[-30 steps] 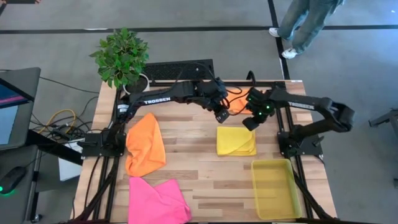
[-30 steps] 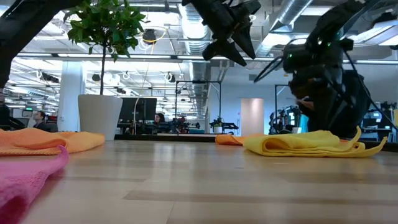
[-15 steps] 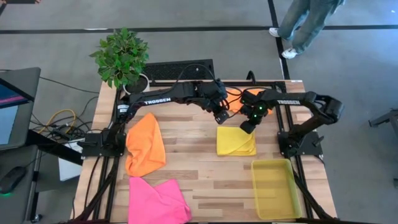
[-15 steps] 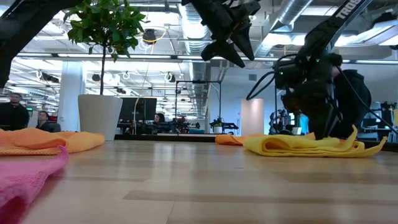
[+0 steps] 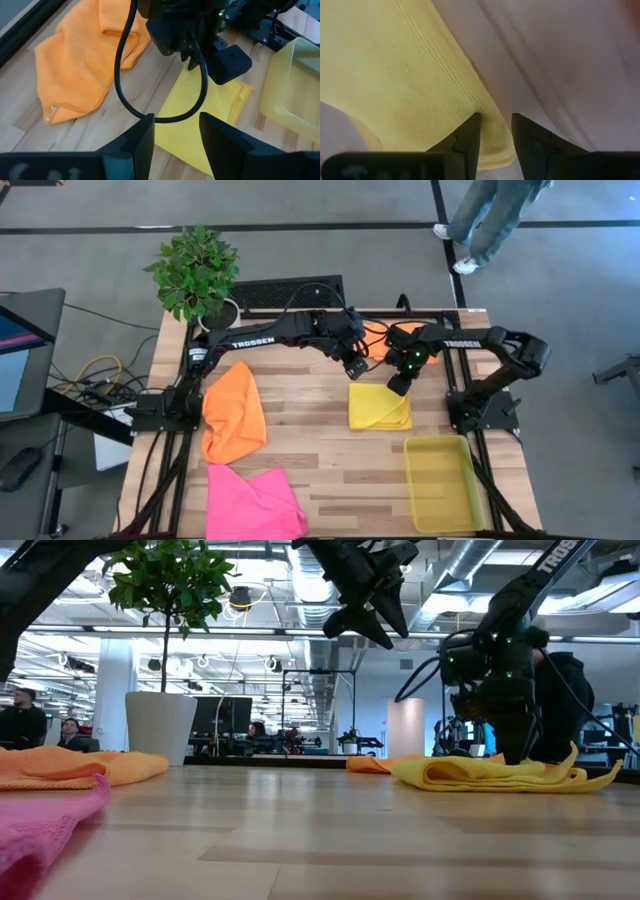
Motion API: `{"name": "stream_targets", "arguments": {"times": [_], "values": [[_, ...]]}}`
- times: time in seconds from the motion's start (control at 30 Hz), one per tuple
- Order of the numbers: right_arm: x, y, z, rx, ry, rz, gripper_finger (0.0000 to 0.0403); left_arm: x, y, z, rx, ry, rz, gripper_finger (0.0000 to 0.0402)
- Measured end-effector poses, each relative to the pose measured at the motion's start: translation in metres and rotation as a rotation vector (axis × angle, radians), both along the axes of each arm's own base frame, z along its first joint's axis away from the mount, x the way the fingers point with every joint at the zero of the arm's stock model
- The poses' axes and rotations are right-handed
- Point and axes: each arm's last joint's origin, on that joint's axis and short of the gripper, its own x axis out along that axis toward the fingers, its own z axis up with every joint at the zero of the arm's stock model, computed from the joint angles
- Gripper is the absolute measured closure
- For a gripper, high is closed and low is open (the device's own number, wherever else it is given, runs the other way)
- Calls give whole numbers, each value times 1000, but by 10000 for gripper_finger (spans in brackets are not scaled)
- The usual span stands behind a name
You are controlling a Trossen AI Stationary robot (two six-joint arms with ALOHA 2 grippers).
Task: Fold microfiber towels
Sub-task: Put the folded yellow cloth into the yellow bin
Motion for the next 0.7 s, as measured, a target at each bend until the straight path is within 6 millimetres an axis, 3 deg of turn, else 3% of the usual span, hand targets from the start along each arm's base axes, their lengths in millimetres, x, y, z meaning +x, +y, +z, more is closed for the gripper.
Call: {"name": "stream_targets", "arguments": {"times": [0.4,0.6,0.7], "values": [[3,8,-14,102,77,51,278,-1,-2,-1,-4,13,-2,254],[0,13,-10,119,91,12,378,-1,-2,-1,-6,15,-1,254],[-1,13,-1,111,62,-19,388,-1,-3,-2,-7,25,-2,254]]}}
